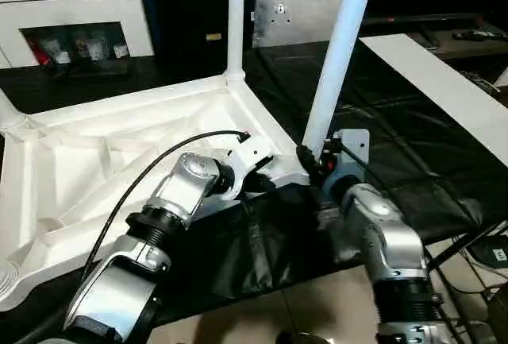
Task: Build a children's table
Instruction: Rotate leg to tighten
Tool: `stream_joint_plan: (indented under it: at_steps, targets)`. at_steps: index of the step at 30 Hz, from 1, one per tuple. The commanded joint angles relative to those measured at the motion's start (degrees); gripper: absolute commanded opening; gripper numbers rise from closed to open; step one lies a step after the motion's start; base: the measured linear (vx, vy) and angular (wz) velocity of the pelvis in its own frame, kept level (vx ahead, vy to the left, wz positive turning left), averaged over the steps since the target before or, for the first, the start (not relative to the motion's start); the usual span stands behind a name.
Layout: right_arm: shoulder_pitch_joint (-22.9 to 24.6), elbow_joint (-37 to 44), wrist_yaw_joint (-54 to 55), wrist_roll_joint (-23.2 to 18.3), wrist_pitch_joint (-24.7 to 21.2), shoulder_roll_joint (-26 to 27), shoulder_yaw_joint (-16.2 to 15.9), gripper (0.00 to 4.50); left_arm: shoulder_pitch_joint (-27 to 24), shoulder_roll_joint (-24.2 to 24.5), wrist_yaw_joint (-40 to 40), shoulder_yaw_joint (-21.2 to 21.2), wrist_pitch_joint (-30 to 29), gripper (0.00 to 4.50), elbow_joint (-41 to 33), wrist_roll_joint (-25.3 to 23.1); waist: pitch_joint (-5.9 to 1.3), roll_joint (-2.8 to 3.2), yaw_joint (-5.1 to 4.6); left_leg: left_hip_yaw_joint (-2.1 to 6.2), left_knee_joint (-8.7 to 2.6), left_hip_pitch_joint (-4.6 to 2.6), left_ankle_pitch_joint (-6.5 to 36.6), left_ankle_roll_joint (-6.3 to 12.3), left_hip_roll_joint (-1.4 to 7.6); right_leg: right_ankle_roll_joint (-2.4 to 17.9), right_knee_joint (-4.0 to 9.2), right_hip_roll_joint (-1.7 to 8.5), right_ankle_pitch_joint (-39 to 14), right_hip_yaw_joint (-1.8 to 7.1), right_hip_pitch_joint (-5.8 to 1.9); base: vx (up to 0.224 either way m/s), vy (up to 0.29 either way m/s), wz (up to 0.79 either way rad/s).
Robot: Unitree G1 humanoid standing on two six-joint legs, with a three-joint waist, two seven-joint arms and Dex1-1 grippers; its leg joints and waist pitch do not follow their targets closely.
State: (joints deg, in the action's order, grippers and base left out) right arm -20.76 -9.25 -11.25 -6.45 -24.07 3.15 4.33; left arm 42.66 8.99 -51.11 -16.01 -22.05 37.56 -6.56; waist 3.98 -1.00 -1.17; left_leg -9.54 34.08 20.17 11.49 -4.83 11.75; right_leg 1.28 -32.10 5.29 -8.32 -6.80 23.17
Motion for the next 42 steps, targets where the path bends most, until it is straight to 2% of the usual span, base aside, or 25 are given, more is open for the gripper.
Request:
stream_joint_plan:
  at_steps: [1, 6, 8, 9, 10, 11, 13, 15, 18, 20, 21, 23, 24, 25, 26, 27, 28, 31, 32, 34, 35, 38, 39, 40, 42]
  targets:
    - [0.1, -0.4, -1.7, -1.0, -0.3, 2.8, -3.6, 2.97, 2.5, -2.2, -1.1, -0.7, 4.4, 0.0, -1.1, 1.8, -3.83, 0.4, 0.21, 0.29, -4.5, 0.07, 13.1, 2.7, 0.95, 8.6, 4.11, 3.05, -21.0, 2.86, -2.92, 0.0, 0.0, 0.0]
    - [3.7, 2.9, -4.2, -0.1, 3.7, -1.1, -4.6, 3.43, 1.8, -0.8, -2.2, -0.6, 7.3, 0.0, -0.3, 1.5, -4.01, 0.37, 0.81, -0.09, -4.37, 0.15, 9.5, 3.71, 1.0, 9.9, 3.56, 3.04, -17.3, 3.15, -3.32, 0.0, 0.0, 0.0]
    - [6.5, 7.3, -7.5, -1.2, 3.7, -3.7, -4.7, 3.51, 1.4, -0.2, -2.4, -0.1, 9.0, 0.0, -0.1, 1.7, -4.23, 0.39, 1.66, -0.24, -4.22, 0.16, 6.5, 5.02, 1.15, 10.5, 2.98, 3.01, -13.2, 3.38, -3.57, 0.0, 0.0, 0.0]
    - [7.9, 9.4, -8.6, -1.6, 3.2, -4.8, -4.6, 3.59, 1.2, -0.3, -1.8, 0.7, 9.0, 0.0, -0.1, 2.2, -4.3, 0.71, 1.73, -0.2, -4.26, 0.14, 6.2, 5.14, 1.19, 11.0, 2.74, 3.03, -12.3, 3.37, -3.6, 0.0, 0.0, 0.0]
    - [9.0, 10.9, -9.2, -1.8, 2.9, -5.5, -4.6, 3.72, 0.8, -0.2, -2.6, 1.0, 9.2, 0.0, -0.7, 3.0, -4.31, 0.61, 1.86, -0.22, -4.23, 0.27, 6.3, 5.45, 1.14, 11.1, 2.74, 2.97, -11.7, 3.31, -3.77, 0.0, 0.0, 0.0]
    - [9.7, 12.0, -9.6, -1.9, 2.7, -6.0, -4.6, 3.72, 0.6, -0.2, -3.1, 1.4, 8.9, 0.0, -1.2, 3.6, -4.29, 0.43, 1.84, -0.24, -4.25, 0.36, 6.3, 5.66, 1.1, 11.1, 2.81, 2.98, -11.9, 3.31, -3.85, 0.0, 0.0, 0.0]
    - [11.9, 15.3, -10.9, -2.6, 1.9, -7.2, -4.7, 4.02, -0.2, -0.1, -4.5, 2.1, 8.4, 0.55, -2.9, 5.0, -4.15, 0.44, 1.98, -0.3, -4.27, 0.4, 6.9, 5.69, 1.04, 10.6, 3.15, 3.09, -14.6, 3.3, -3.83, 0.0, 0.0, 0.0]
    - [14.8, 19.2, -12.1, -3.5, 1.4, -8.3, -5.9, 4.08, -2.2, 0.5, -6.5, 2.6, 7.5, 0.55, -6.9, 6.9, -4.09, 0.57, 2.04, -0.19, -4.44, 0.3, 8.2, 5.01, 1.27, 10.5, 3.39, 3.26, -17.5, 3.25, -3.72, 0.0, 0.0, 0.0]
    - [15.9, 20.8, -12.4, -3.9, 1.1, -8.7, -6.5, 4.42, -3.3, 0.9, -7.3, 2.8, 6.6, 0.93, -9.2, 7.8, -4.18, 0.6, 2.19, -0.22, -4.48, 0.14, 8.2, 4.81, 1.56, 11.1, 3.07, 3.07, -15.6, 3.4, -3.38, 0.0, 0.0, 0.0]
    - [16.5, 22.3, -13.1, -4.3, 1.1, -9.1, -7.3, 4.48, -4.7, 2.5, -7.2, 2.5, 5.7, 1.02, -12.2, 7.1, -3.95, 0.6, 2.13, -0.17, -4.68, 0.25, 9.5, 4.33, 1.56, 10.5, 3.06, 2.99, -16.7, 3.35, -3.41, 0.0, 0.0, 0.0]
    - [16.6, 23.3, -13.3, -4.3, 1.3, -8.9, -7.7, 4.5, -6.8, 4.4, -7.3, 2.8, 2.8, 1.11, -16.5, 7.2, -3.87, 0.77, 2.0, -0.1, -4.78, 0.26, 10.8, 3.69, 1.5, 9.3, 3.29, 3.12, -19.3, 3.38, -3.5, 0.0, 0.0, 0.0]
    - [16.1, 23.5, -13.1, -4.5, 1.3, -8.4, -7.5, 4.5, -8.1, 5.5, -7.3, 3.4, 0.8, 1.35, -19.1, 7.4, -3.75, 0.61, 1.6, -0.11, -4.82, 0.39, 11.1, 3.42, 1.41, 8.7, 3.49, 3.06, -20.8, 3.37, -3.35, 0.0, 0.0, 0.0]
    - [15.2, 23.1, -12.9, -4.5, 1.5, -8.2, -7.6, 4.5, -9.7, 7.1, -7.3, 4.2, -1.8, 1.47, -22.1, 7.6, -3.72, 0.78, 1.5, -0.2, -4.71, 0.1, 11.3, 3.17, 1.28, 8.2, 3.81, 2.93, -22.3, 3.34, -3.06, 0.0, 0.0, 0.0]
    - [14.6, 23.0, -12.7, -4.5, 1.4, -8.0, -7.6, 4.5, -10.9, 8.3, -7.2, 4.7, -3.7, 1.56, -24.3, 7.9, -3.69, 0.99, 1.45, -0.04, -4.83, 0.16, 11.6, 2.74, 1.42, 8.1, 3.7, 3.02, -22.6, 3.39, -3.11, 0.0, 0.0, 0.0]
    - [14.0, 22.8, -12.9, -4.9, 0.8, -7.9, -7.7, 4.5, -12.5, 9.9, -7.4, 5.2, -5.4, 1.56, -26.8, 8.1, -3.73, 0.86, 1.36, 0.05, -4.94, 0.3, 11.5, 2.48, 1.51, 8.1, 3.48, 3.01, -22.3, 3.37, -3.24, 0.0, 0.0, 0.0]
    - [13.7, 22.8, -13.0, -5.3, 0.3, -7.9, -7.9, 4.5, -13.6, 11.1, -7.4, 5.5, -6.5, 1.67, -28.6, 8.5, -3.61, 1.07, 1.17, 0.03, -4.98, 0.25, 11.6, 2.38, 1.41, 8.1, 3.54, 2.84, -22.2, 3.36, -3.03, 0.0, 0.0, 0.0]
    - [12.5, 21.9, -13.6, -5.0, -0.2, -8.4, -8.8, 4.5, -16.5, 14.0, -8.1, 6.3, -10.3, 1.76, -33.5, 9.2, -3.62, 1.18, 1.03, -0.01, -4.95, -0.13, 12.2, 2.02, 1.47, 8.4, 3.38, 2.68, -21.8, 3.43, -2.79, 0.0, 0.0, 0.0]
    - [11.2, 20.5, -14.3, -5.1, -1.0, -8.7, -9.7, 4.5, -19.8, 16.7, -9.1, 7.7, -14.7, 1.88, -39.7, 11.1, -3.71, 1.22, 0.87, 0.02, -4.91, -0.14, 11.6, 1.57, 1.6, 9.5, 2.72, 2.64, -19.8, 3.64, -2.79, 0.0, 0.0, 0.0]
    - [10.4, 19.5, -14.6, -5.0, -1.3, -8.7, -10.0, 4.5, -21.4, 17.9, -9.7, 8.4, -16.9, 2.03, -42.9, 12.2, -3.53, 1.14, 0.88, -0.09, -4.99, -0.03, 11.6, 1.72, 1.47, 9.4, 2.95, 2.44, -20.0, 3.64, -2.74, 0.0, 0.0, 0.0]
    - [8.8, 17.5, -14.9, -5.2, -2.4, -8.3, -10.5, 4.5, -24.2, 19.8, -10.7, 10.0, -21.3, 2.17, -48.8, 14.8, -3.7, 1.35, 1.19, -0.03, -4.94, -0.19, 11.4, 1.05, 1.64, 10.4, 2.45, 2.68, -18.8, 3.78, -2.81, 0.0, 0.0, 0.0]
    - [7.6, 15.7, -15.2, -5.0, -2.5, -8.0, -10.9, 4.5, -26.0, 21.4, -11.8, 10.3, -23.8, 2.23, -52.2, 16.3, -3.6, 1.4, 1.36, -0.2, -4.85, -0.39, 11.9, 0.81, 1.55, 10.5, 2.43, 2.52, -18.8, 3.82, -2.49, 0.0, 0.0, 0.0]
    - [4.0, 10.0, -13.7, -3.7, -2.1, -7.0, -11.3, 4.5, -30.3, 25.7, -12.8, 9.4, -30.0, 2.23, -59.5, 18.9, -3.3, 1.29, 1.16, -0.1, -4.95, -0.08, 13.6, 0.42, 1.31, 9.8, 2.51, 2.42, -21.5, 3.83, -2.51, 0.0, 0.0, 0.0]
    - [3.3, 8.8, -13.0, -3.4, -1.7, -6.7, -11.2, 4.5, -31.1, 26.4, -12.5, 8.8, -30.9, 2.31, -60.5, 18.6, -3.2, 1.25, 1.15, -0.07, -4.94, -0.27, 15.0, 0.13, 1.24, 9.1, 2.73, 2.42, -23.9, 3.81, -2.28, 0.0, 0.0, 0.0]
    - [3.1, 8.5, -12.8, -3.3, -1.6, -6.6, -11.2, 4.5, -31.2, 26.4, -12.4, 8.7, -31.0, 2.5, -60.6, 18.4, -3.14, 1.29, 1.2, -0.15, -4.76, -0.65, 15.9, -0.05, 1.08, 8.0, 3.2, 2.39, -26.2, 3.83, -1.98, 0.0, 0.0, 0.0]
    - [0.0, 3.0, -8.6, -1.5, 1.2, -5.6, -9.5, 4.5, -33.2, 25.1, -8.3, 6.9, -34.3, 2.58, -60.9, 15.9, -3.21, 1.38, 0.97, -0.02, -4.81, -0.47, 15.8, -0.56, 1.01, 7.0, 3.17, 2.26, -27.0, 3.81, -2.03, 0.0, 0.0, 0.0]
